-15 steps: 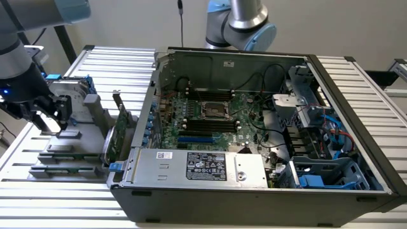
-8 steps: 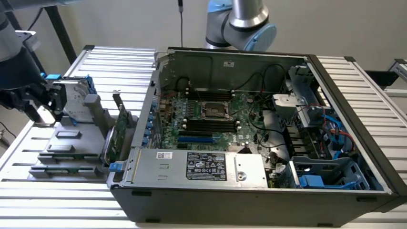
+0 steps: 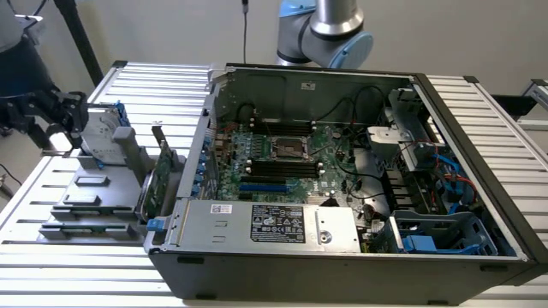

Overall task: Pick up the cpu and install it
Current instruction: 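Pick up the cpu and move it towards the insertion slot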

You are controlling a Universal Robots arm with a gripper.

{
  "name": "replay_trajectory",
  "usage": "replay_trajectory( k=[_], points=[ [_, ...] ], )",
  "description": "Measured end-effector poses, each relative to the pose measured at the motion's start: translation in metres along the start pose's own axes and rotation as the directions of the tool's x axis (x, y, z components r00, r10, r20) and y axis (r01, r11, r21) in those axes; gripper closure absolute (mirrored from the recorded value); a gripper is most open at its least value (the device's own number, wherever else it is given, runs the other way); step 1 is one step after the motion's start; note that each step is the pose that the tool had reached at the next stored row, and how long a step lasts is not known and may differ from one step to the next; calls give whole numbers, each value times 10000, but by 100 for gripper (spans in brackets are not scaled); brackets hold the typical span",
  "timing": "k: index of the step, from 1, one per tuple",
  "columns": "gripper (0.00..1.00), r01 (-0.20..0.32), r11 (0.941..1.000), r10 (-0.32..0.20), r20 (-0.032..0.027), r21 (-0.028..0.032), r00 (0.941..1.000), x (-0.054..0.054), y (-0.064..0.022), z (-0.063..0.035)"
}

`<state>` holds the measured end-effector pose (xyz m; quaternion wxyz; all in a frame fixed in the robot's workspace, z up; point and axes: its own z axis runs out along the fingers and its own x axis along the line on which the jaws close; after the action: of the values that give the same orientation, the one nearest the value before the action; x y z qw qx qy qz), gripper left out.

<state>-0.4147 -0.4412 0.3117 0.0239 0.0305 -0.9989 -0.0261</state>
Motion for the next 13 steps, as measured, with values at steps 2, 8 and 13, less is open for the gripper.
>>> replay_trajectory(
  k=[2, 8, 13],
  points=[
    [45, 46, 10000, -46, -8, -25, 10000, -54, 1, -91],
    [45, 180, 9998, -180, -46, -108, 9998, -227, 5, -374],
    [45, 282, 9994, -283, -72, -191, 9996, -380, 8, -608]
  ],
)
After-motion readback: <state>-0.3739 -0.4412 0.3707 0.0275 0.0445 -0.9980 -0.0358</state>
